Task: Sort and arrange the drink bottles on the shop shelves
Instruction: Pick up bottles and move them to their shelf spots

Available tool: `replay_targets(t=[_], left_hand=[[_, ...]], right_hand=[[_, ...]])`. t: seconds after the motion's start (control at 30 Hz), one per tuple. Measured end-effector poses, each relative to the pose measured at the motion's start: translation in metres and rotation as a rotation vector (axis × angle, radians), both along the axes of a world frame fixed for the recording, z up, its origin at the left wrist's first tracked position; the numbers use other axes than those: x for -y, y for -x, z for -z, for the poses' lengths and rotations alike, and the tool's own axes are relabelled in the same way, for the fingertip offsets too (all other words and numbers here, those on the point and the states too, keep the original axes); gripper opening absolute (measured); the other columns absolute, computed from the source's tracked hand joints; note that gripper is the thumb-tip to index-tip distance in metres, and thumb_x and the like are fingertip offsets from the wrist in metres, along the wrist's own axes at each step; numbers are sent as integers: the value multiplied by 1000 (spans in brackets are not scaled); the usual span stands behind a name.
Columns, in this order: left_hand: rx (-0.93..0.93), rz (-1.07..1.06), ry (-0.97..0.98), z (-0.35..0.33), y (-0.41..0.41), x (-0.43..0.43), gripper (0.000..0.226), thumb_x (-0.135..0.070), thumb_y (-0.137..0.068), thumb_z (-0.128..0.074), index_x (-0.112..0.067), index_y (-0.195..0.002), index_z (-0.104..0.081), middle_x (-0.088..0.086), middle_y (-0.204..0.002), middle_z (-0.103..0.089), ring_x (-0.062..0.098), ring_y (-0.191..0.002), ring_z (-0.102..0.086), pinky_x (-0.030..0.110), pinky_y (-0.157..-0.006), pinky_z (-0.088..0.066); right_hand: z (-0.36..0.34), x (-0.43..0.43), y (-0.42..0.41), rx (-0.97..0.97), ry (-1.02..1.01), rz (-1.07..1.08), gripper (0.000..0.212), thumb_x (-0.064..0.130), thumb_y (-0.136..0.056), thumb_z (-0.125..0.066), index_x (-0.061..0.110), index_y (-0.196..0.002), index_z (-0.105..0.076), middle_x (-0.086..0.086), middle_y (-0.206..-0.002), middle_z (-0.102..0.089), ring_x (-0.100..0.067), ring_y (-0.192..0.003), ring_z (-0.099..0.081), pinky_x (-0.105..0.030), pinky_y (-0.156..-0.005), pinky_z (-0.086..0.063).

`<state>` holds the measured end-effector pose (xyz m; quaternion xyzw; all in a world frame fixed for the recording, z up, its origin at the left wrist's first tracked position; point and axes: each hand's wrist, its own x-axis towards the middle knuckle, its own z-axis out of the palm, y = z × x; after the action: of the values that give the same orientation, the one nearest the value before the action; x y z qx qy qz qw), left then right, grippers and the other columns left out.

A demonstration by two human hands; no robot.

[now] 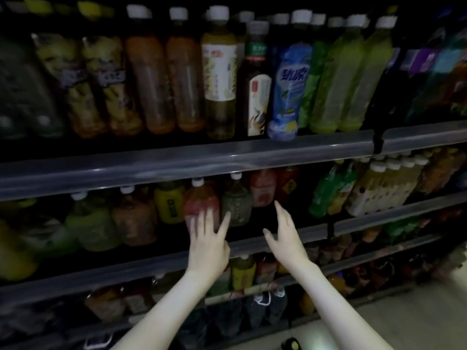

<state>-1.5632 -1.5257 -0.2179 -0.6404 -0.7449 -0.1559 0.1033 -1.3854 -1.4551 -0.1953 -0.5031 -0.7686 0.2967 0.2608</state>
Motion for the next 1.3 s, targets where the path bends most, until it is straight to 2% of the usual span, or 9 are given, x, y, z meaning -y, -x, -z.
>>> replay_targets(t=[0.13, 0.27, 0.37, 0.47, 0.7, 0.83, 1.07, 1.2, 1.3], left_hand=[[79, -185, 282, 3, 35, 10, 61, -24, -100, -39, -29, -153, -10, 24, -156, -3, 42, -144, -3, 52, -118, -4], [269, -149, 232, -11, 59, -2, 53, -18, -99, -41, -27, -149, -23, 18, -158, -1, 41, -139, -19, 46, -113, -26], [450, -75, 155, -14, 73, -19, 79, -19, -97, -47, -34, -152, 7, 10, -160, 7, 35, -134, -34, 36, -100, -44], [590, -27, 148, -7, 73, -32, 94, -29, -94, -54, -37, -146, 24, 7, -160, 12, 30, -138, -32, 33, -106, -40], [674, -58, 13, 2, 68, -35, 95, -39, -87, -63, -21, -154, 2, 8, -158, 0, 27, -141, -25, 24, -109, -26], [711, 46, -33, 3, 70, -17, 82, -19, -93, -57, -28, -153, -3, 2, -157, -4, 21, -143, -18, 15, -105, -17], [611, 129, -91, 29, 48, 22, 65, -14, -96, -54, -17, -150, -19, -7, -152, -8, 18, -140, -28, 11, -100, -26], [609, -62, 53, 22, 34, 6, 94, -25, -89, -66, -32, -152, 3, 14, -157, -9, 33, -135, -37, 32, -101, -44], [426, -125, 93, 15, 26, -5, 90, -29, -87, -66, -34, -152, -4, 17, -149, -25, 38, -129, -42, 39, -96, -45]], right_hand=[[22, 20, 37, 59, 150, -96, 74, 24, -99, -50, 28, -154, 0, 6, -161, -2, -16, -148, -11, -29, -114, -25], [23, 17, 65, 92, 143, -133, 78, 24, -99, -52, 24, -154, 2, 2, -161, 0, -18, -148, -7, -32, -116, -24], [20, 1, 80, 110, 96, -145, 77, 26, -98, -53, 19, -154, 0, -3, -161, -5, -20, -147, -9, -33, -118, -23], [16, -13, 97, 31, 40, -217, 71, 28, -96, -56, 21, -153, -14, -1, -154, -27, -17, -142, -26, -31, -116, -26], [3, -38, 155, -132, 26, -281, 42, 34, -97, -50, 24, -136, -40, 1, -124, -51, -20, -121, -49, -27, -97, -38], [-3, -43, 166, 172, -86, -130, 49, 41, -94, -50, 21, -138, -38, -12, -134, -36, -31, -121, -35, -33, -98, -31], [16, 1, 104, -236, 52, -248, 50, 27, -87, -69, 25, -132, -47, 3, -135, -37, -8, -122, -41, -18, -94, -32], [24, 9, 85, -339, 28, -304, 40, 16, -86, -71, 30, -121, -56, 11, -133, -51, -5, -127, -45, -29, -107, -39], [22, 12, 73, -434, 55, -276, 41, 14, -84, -73, 38, -113, -58, 9, -124, -62, -10, -118, -57, -30, -100, -47]])
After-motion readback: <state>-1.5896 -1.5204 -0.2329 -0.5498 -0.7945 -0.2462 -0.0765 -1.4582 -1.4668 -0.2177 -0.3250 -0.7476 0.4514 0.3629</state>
